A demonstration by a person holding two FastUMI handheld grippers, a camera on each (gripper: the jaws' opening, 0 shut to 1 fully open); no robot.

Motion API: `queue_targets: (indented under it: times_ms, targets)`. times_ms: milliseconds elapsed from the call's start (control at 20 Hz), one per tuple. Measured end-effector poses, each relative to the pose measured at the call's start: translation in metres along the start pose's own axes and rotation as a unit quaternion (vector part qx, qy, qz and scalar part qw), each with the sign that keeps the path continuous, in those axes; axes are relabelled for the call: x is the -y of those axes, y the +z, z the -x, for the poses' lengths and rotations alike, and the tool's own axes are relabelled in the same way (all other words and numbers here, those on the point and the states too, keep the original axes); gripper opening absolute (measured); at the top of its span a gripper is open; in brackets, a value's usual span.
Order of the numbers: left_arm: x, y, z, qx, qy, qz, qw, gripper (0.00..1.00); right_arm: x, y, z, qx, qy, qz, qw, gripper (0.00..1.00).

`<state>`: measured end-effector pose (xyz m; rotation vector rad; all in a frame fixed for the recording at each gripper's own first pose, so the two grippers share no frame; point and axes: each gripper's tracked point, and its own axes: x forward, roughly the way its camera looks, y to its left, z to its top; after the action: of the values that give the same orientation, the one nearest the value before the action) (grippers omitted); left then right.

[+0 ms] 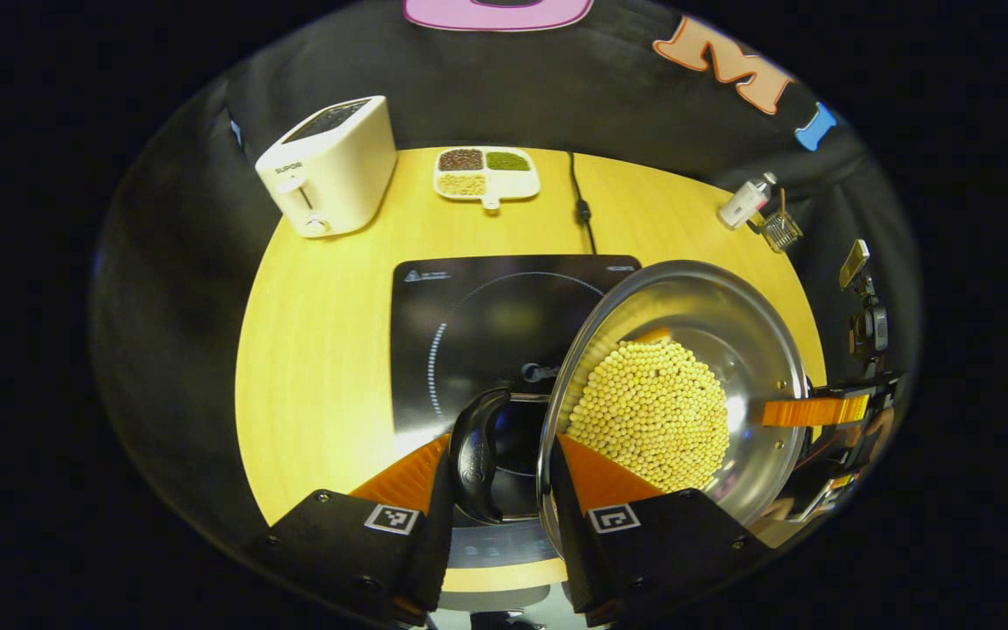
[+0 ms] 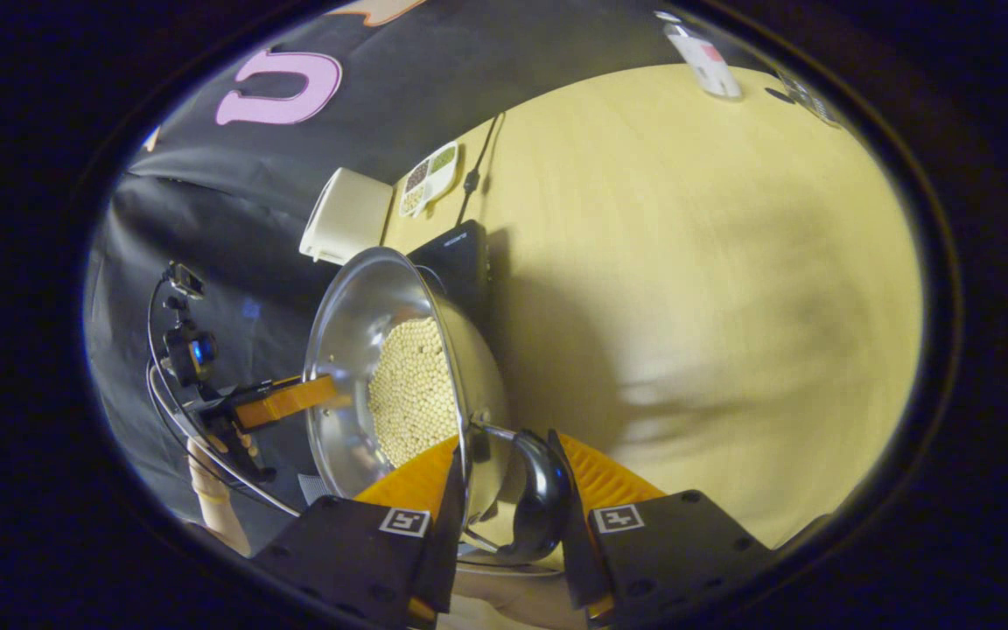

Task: First push the handle of the pot to place it horizontally, then grasp the pot with both hands and set it on the induction cooktop.

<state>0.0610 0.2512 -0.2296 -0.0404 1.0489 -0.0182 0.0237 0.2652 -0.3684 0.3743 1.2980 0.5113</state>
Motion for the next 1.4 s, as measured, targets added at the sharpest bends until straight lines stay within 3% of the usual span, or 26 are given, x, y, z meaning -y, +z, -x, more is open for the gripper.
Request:
queue_targets:
  times_ms: [450, 800, 850, 900, 950, 1400]
  targets:
    - [-0.052, 0.022, -0.023, 0.026, 0.002, -0.009, 1.0, 0.56, -0.033, 0.033, -0.043, 0.057, -0.017, -0.009, 0.998, 0.45]
    - [-0.075, 0.042, -0.024, 0.051, 0.026, -0.03, 0.998, 0.56, -0.044, 0.051, -0.061, 0.075, -0.015, -0.015, 0.997, 0.46]
    - [-0.077, 0.04, -0.025, 0.053, 0.026, -0.026, 0.998, 0.56, -0.044, 0.055, -0.063, 0.081, -0.013, -0.015, 0.997, 0.53]
    - [-0.078, 0.039, -0.024, 0.058, 0.025, -0.021, 0.998, 0.57, -0.045, 0.059, -0.065, 0.085, -0.011, -0.013, 0.996, 0.52]
    - [-0.078, 0.038, -0.024, 0.061, 0.024, -0.017, 0.998, 0.58, -0.044, 0.06, -0.066, 0.085, -0.008, -0.013, 0.996, 0.46]
    - [-0.077, 0.036, -0.023, 0.07, 0.022, -0.004, 0.997, 0.6, -0.046, 0.063, -0.067, 0.09, 0.006, -0.007, 0.996, 0.46]
